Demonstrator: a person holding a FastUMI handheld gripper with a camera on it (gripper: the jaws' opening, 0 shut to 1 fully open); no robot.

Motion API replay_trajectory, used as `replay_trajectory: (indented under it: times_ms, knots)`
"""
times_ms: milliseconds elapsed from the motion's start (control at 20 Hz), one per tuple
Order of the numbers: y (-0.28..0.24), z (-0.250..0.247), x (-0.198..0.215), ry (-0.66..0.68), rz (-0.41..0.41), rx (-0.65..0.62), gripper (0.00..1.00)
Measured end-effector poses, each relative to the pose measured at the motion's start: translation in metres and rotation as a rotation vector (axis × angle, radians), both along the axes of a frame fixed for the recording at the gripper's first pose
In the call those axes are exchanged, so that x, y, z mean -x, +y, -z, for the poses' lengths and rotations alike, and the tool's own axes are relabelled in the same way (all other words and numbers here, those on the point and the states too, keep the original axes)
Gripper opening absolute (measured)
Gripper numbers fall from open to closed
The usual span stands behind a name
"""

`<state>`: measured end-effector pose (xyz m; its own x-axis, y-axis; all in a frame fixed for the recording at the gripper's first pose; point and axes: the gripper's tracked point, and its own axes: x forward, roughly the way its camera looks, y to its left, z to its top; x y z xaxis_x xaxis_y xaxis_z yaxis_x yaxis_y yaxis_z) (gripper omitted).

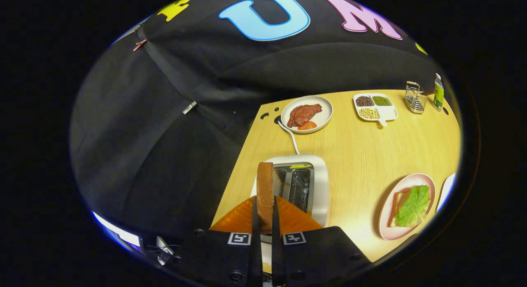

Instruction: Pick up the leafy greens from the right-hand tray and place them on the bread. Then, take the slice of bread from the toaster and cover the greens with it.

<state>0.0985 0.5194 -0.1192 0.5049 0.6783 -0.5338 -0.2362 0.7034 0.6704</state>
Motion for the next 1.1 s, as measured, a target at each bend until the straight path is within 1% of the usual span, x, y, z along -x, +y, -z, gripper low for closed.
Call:
replay_trajectory:
  times_ms: [250,450,550,750,900,1100]
  knots:
    - [-0.036,-0.038,-0.008,-0.033,0.041,-0.093,0.13]
    - [-0.085,-0.055,-0.008,-0.069,0.081,-0.122,0.13]
    - [-0.113,-0.053,-0.009,-0.082,0.106,-0.12,0.13]
    - [-0.176,-0.038,-0.009,-0.102,0.16,-0.09,0.13]
    - [-0.229,-0.009,-0.013,-0.083,0.223,-0.049,0.13]
    - [-0.277,0.03,-0.01,-0.037,0.285,-0.014,0.13]
